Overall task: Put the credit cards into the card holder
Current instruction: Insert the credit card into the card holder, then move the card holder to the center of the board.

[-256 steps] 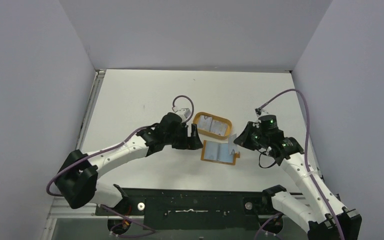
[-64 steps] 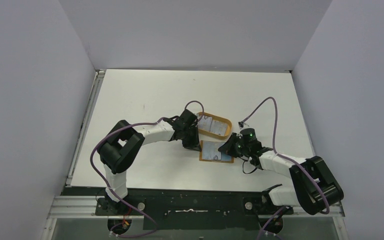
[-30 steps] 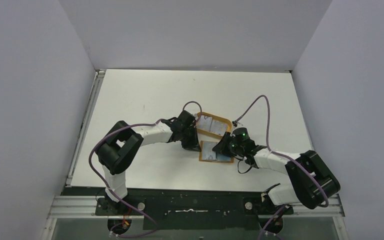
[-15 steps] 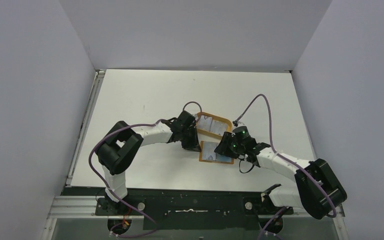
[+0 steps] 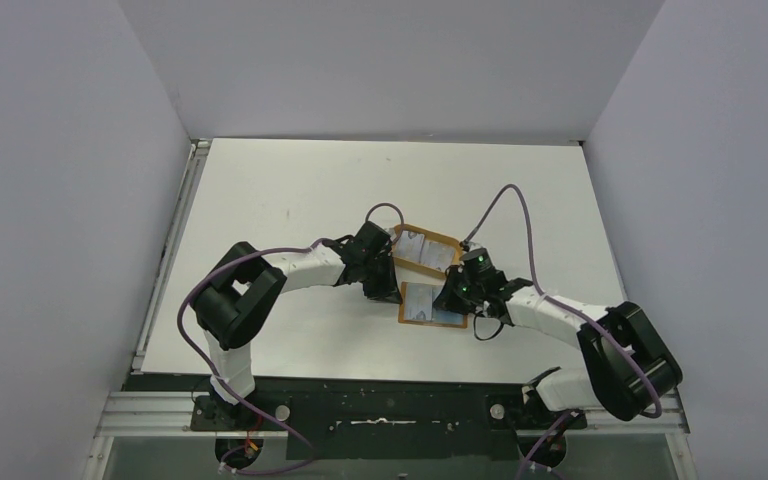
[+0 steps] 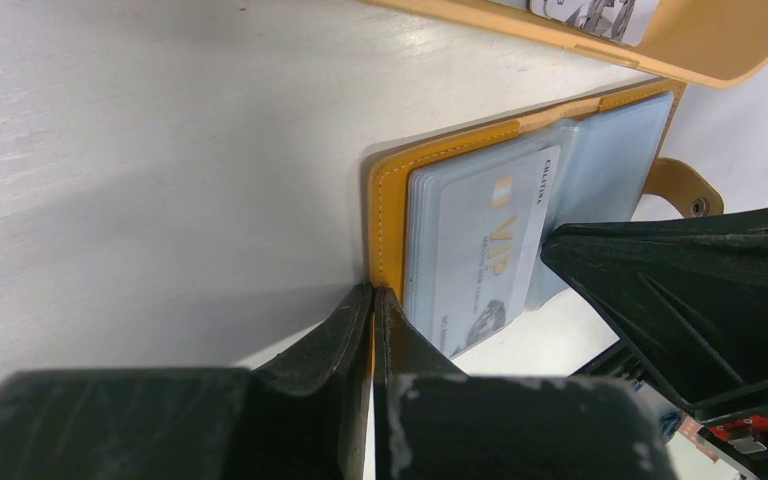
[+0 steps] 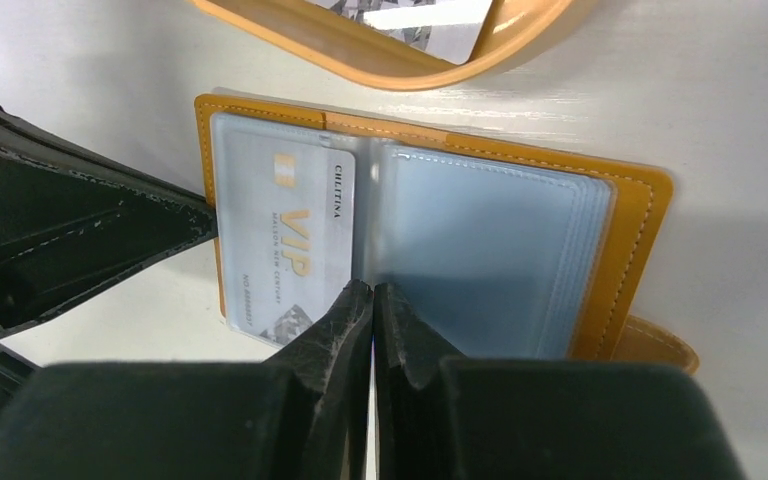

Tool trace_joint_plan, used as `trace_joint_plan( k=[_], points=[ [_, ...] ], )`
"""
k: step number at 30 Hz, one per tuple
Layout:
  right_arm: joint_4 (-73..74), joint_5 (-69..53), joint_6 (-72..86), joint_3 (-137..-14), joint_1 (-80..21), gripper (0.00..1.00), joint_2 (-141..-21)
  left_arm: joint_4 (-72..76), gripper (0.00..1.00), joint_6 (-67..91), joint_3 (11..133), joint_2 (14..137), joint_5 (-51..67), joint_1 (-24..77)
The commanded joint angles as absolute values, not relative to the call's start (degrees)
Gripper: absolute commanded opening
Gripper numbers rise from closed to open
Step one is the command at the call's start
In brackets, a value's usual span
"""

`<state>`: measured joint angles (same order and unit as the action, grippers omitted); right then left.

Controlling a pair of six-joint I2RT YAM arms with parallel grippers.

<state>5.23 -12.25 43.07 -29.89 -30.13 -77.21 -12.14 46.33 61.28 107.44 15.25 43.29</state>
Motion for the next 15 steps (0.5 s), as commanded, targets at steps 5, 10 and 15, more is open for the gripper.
trace_joint_plan(
  k=[5,10,15],
  points=[
    [2.84,-12.65,42.27,-32.3,-31.11,0.0,-79.93,-13.93,0.0,45.33,59.95,106.92,13.44,42.93],
    [2.53,-12.94,42.18,-32.99,-31.76,0.0,-81.06,-13.14,0.0,45.36,59.82,107.18,13.98,43.0],
    [1.81,-13.37,42.32,-33.49,-32.17,0.0,-81.82,-12.7,0.0,45.48,59.86,107.4,14.42,43.2]
  ],
)
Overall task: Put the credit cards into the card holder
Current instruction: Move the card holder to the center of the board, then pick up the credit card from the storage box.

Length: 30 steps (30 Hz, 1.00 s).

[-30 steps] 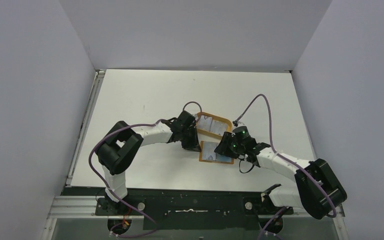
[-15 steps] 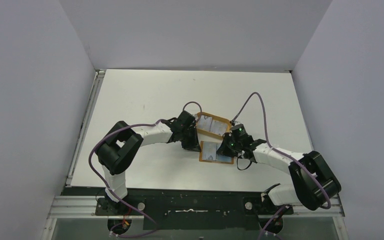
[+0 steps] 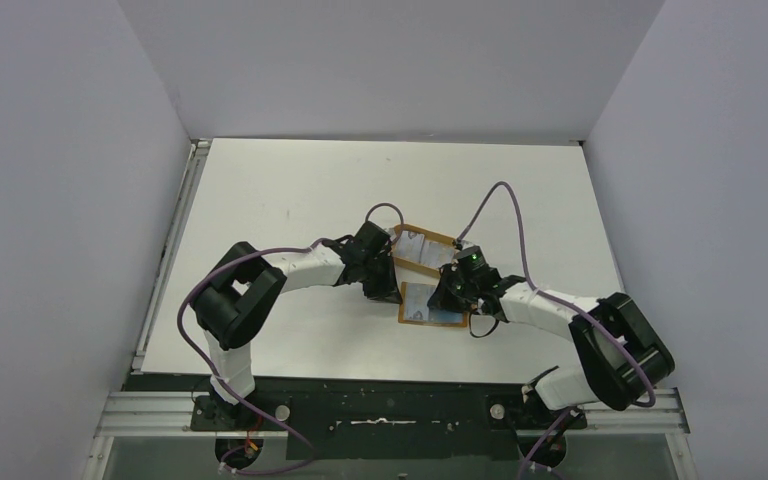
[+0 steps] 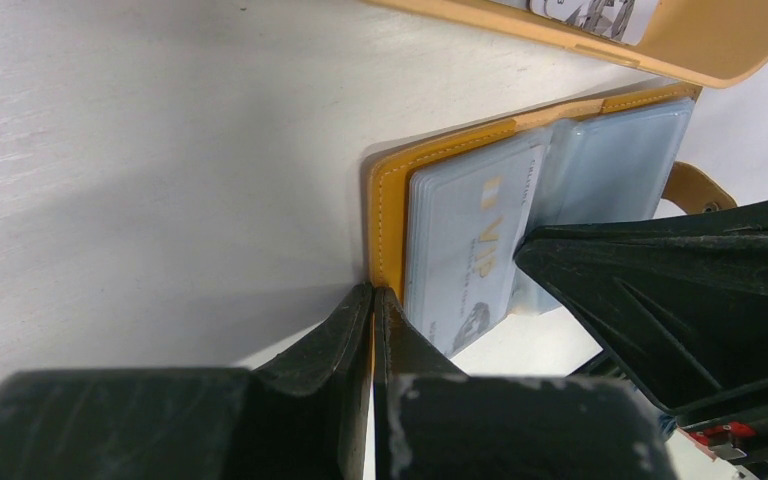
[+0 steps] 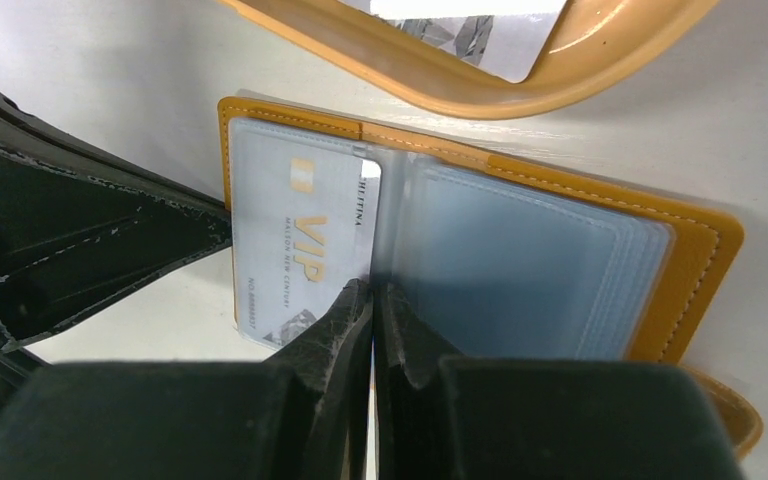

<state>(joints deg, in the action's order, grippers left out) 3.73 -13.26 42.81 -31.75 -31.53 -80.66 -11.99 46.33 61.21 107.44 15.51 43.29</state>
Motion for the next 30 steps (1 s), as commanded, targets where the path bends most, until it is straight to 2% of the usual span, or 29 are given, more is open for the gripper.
trace_joint_plan(
  k=[1,6,10,14,16,20,21,24,27,29,30],
  points=[
    [1.5,-13.51,42.43,-33.41,-32.28,0.0,-81.85,-12.74,0.0,45.44,59.82,107.4,14.49,43.22],
    [2.75,-13.28,42.55,-33.93,-32.26,0.01,-80.06,-13.05,0.0,45.58,59.29,106.39,13.83,43.0],
    [7.22,-12.66,41.96,-35.21,-32.25,0.18,-75.36,-13.45,0.0,46.19,58.06,104.3,13.02,42.03],
    [14.05,-12.19,40.52,-37.8,-32.1,0.27,-70.71,-13.62,0.03,46.58,57.08,101.46,12.92,41.19],
    [16.95,-11.62,39.27,-39.82,-31.93,0.31,-68.61,-13.62,0.12,46.58,56.71,99.78,13.01,40.98],
    [21.08,-8.27,36.0,-45.35,-31.64,0.39,-66.81,-14.42,0.38,46.35,56.26,95.91,12.82,40.96],
    [21.22,-6.61,35.66,-46.38,-31.65,0.42,-66.91,-15.13,0.45,46.39,56.25,94.68,12.3,40.96],
    [18.29,-1.79,36.45,-47.63,-30.46,0.56,-68.46,-16.29,0.57,46.26,55.41,90.66,11.46,40.96],
    [12.65,-4.74,39.05,-48.18,-26.59,0.65,-72.21,-18.22,0.69,45.72,53.97,84.96,8.76,40.88],
    [9.32,-9.84,40.29,-49.89,-23.53,0.66,-76.64,-19.55,0.74,45.03,52.41,81.02,5.98,40.44],
    [7.79,-10.35,41.2,-50.52,-22.93,0.67,-78.74,-20.29,0.83,44.52,51.52,79.04,4.44,40.06]
  ],
)
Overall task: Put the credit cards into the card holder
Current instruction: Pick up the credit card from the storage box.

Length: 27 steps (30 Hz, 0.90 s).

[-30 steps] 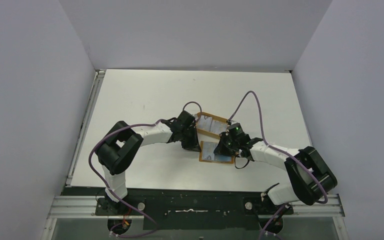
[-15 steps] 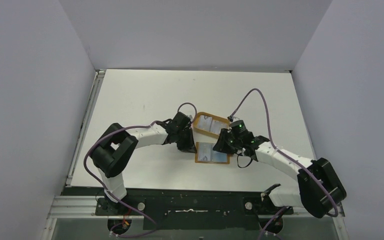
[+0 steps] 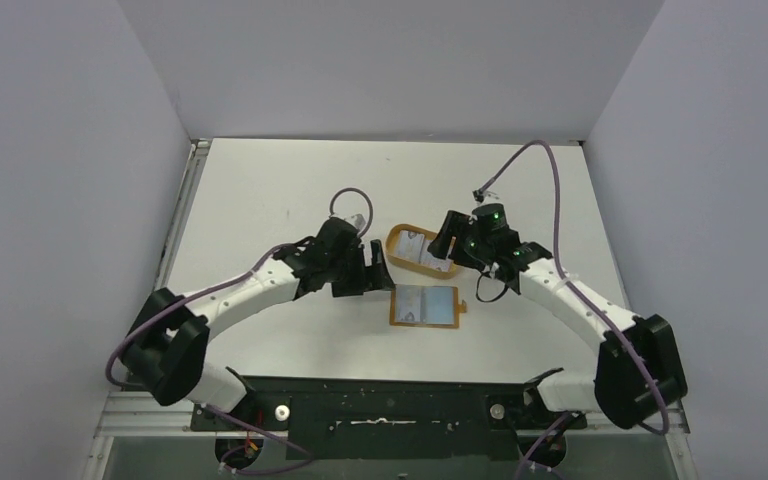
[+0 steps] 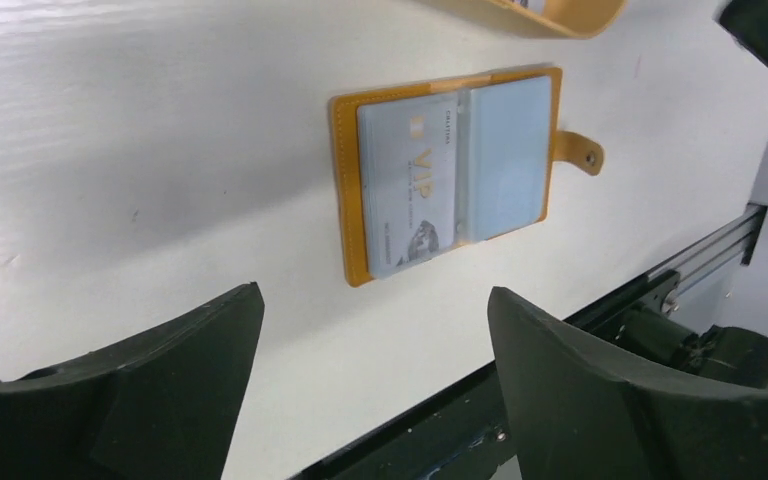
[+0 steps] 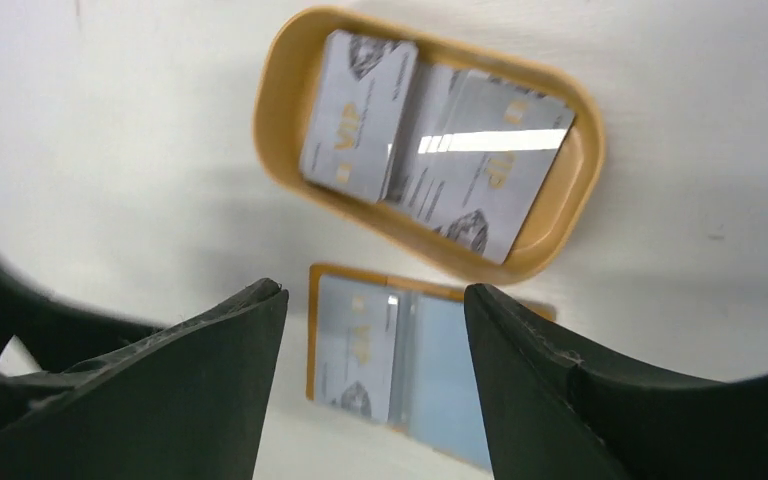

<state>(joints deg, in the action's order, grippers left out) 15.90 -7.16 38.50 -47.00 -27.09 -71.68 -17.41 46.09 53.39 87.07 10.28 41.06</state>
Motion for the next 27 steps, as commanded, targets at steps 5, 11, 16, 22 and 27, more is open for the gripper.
trace_joint_plan(
  k=[5,11,16,22,27],
  points=[
    [-0.39,-10.31,43.21,-53.43,-23.64,0.73,-87.92,-22.87,0.96,42.12,46.76,69.46,-2.96,37.18],
    [-2.75,-8.17,43.56,-56.98,-25.59,0.69,-95.16,-23.55,0.96,41.15,42.33,63.41,-3.89,34.9],
    [-2.92,-7.35,43.2,-58.01,-25.91,0.6,-98.59,-22.7,0.92,42.39,39.68,60.99,-3.66,34.38],
    [-1.77,-6.98,42.61,-59.51,-26.17,0.57,-101.45,-22.35,0.89,43.42,38.8,61.28,-2.91,33.54],
    [-0.84,-7.14,42.35,-60.65,-26.17,0.56,-103.55,-22.17,0.87,43.42,39.49,62.82,-2.16,33.27]
  ],
)
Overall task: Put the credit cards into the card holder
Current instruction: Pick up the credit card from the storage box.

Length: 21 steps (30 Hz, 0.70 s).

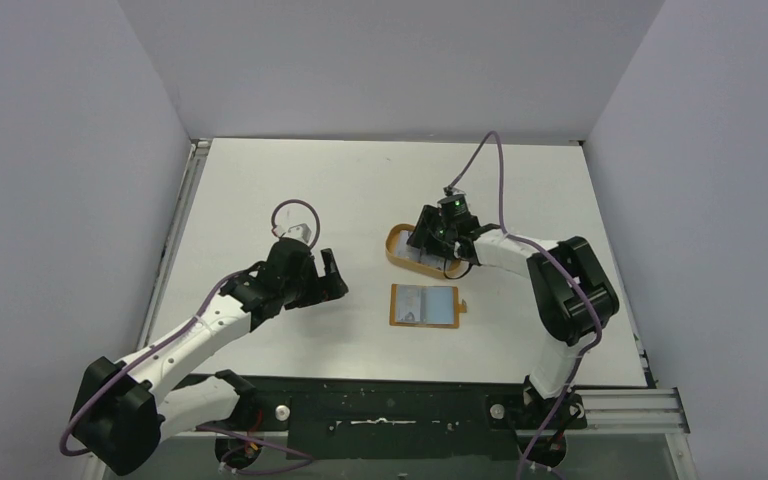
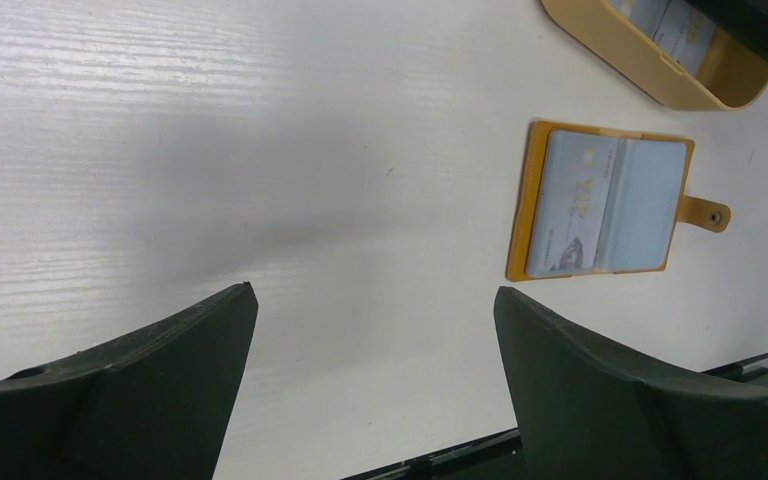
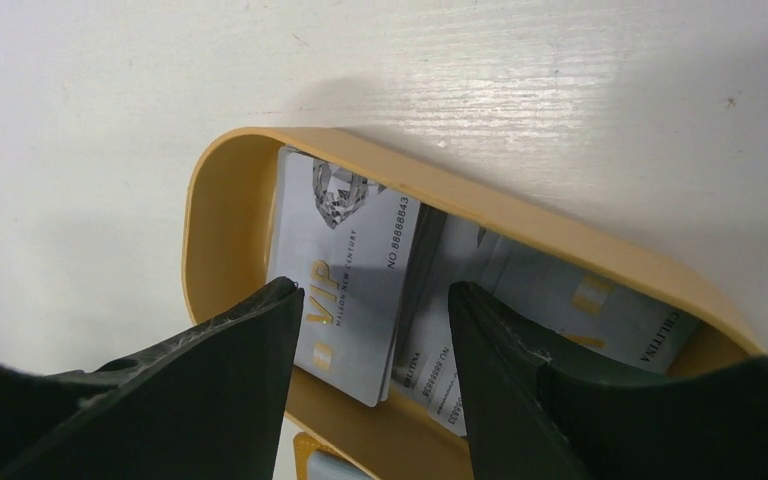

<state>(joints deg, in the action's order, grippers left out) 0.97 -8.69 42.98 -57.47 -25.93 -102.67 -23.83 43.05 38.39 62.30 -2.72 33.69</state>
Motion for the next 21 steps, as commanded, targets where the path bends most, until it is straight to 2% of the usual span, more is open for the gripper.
trace_joint_plan(
  k=[1,5,14,21],
  points=[
    [-0.75,-7.21,42.28,-60.79,-26.19,0.56,-103.88,-22.2,0.87,43.46,39.59,63.03,-2.0,33.23],
    [-0.26,-7.42,42.41,-60.84,-26.18,0.53,-104.9,-21.95,0.86,43.74,39.55,63.82,-1.67,33.06],
    [-0.22,-7.25,42.86,-58.65,-25.16,0.37,-104.0,-20.93,0.84,44.2,39.3,64.84,-0.93,32.7],
    [-1.15,-7.33,43.45,-55.97,-24.2,0.29,-102.34,-20.63,0.83,44.51,38.87,65.04,-0.54,32.61]
  ],
)
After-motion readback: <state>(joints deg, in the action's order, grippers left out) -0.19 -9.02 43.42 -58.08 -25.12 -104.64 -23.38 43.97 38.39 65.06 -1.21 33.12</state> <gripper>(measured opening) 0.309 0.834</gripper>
